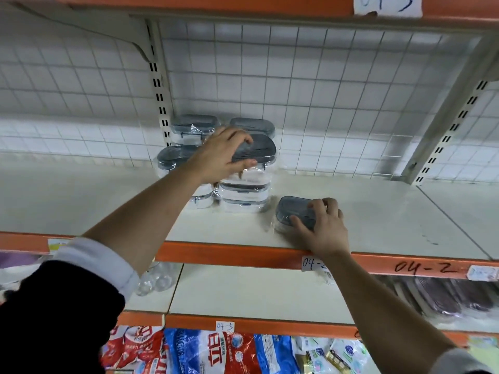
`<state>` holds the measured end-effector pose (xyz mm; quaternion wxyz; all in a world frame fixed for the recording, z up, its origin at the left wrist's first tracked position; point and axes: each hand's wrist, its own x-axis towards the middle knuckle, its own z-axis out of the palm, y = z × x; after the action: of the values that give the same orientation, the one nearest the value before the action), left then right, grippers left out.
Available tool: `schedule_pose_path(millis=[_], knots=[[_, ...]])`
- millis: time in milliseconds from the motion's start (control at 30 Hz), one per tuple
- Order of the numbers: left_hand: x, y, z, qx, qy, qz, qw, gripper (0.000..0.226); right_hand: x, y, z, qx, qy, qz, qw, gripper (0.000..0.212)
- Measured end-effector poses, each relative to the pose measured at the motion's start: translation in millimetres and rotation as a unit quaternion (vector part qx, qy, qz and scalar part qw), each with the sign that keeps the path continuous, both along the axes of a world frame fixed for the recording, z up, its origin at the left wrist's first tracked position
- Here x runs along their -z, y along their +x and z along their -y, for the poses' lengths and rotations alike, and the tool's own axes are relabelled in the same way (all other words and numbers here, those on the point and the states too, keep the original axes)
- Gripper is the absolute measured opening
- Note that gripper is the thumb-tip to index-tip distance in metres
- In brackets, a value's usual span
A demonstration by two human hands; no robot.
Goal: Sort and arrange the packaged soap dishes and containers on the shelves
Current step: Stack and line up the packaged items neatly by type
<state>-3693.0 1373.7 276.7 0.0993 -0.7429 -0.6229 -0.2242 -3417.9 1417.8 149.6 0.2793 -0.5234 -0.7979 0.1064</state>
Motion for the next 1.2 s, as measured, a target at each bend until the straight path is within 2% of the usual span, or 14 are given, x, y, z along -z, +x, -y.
schedule_pose_path(millis=[133, 233, 500, 767, 967, 1200], knots=[[-3, -12, -19, -0.029, -0.037, -0.038, 0.998, 0.059, 3, 0, -3, 0.001, 0.020, -0.004, 1.000, 0.055], [-7, -13, -24, -0.025, -0.040, -0.034, 0.998, 0.057, 5, -1, -4, 0.002, 0.040, -0.011, 0.999, 0.057], [7, 1, -31, -0.088, 0.017, -0.024, 0.996, 0.050, 8, 1, -9, -0.029, 0.046, -0.001, 0.998, 0.065], [19, 9, -20, -0.119, 0.037, -0.080, 0.989, 0.047, 10, 2, -10, -0.026, 0.034, 0.011, 0.999, 0.070], [27, 25, -15, -0.195, 0.037, -0.121, 0.973, 0.049, 12, 4, -10, -0.021, 0.051, 0.010, 0.998, 0.066], [45, 27, 23, -0.189, 0.054, -0.058, 0.979, 0.058, 8, 6, -4, -0.026, 0.128, -0.040, 0.991, 0.062]])
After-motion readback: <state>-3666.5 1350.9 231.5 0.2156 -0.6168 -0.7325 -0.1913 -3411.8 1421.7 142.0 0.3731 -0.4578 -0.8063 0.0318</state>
